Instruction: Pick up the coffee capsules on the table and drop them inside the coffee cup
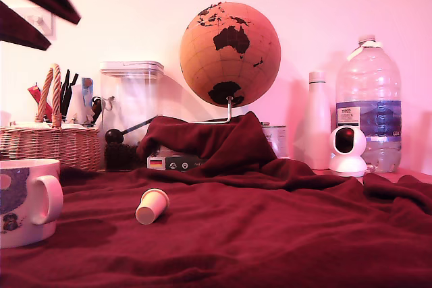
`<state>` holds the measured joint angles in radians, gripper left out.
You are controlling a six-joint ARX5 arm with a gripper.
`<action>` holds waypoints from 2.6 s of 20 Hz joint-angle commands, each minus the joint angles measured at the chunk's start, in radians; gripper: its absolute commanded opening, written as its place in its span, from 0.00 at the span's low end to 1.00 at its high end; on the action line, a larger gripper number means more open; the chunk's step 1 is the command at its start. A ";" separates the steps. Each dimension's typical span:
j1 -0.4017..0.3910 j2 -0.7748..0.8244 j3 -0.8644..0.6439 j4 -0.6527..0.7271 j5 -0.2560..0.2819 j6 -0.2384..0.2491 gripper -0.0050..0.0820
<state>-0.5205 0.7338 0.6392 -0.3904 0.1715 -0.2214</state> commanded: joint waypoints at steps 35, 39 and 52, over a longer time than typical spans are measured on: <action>-0.384 0.574 -0.157 0.757 -0.505 -0.201 0.73; -0.357 0.627 -0.157 0.796 -0.478 -0.202 0.73; -0.182 0.700 -0.153 0.843 -0.256 -0.211 0.73</action>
<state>-0.7086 1.4277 0.5053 0.4427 -0.0917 -0.4248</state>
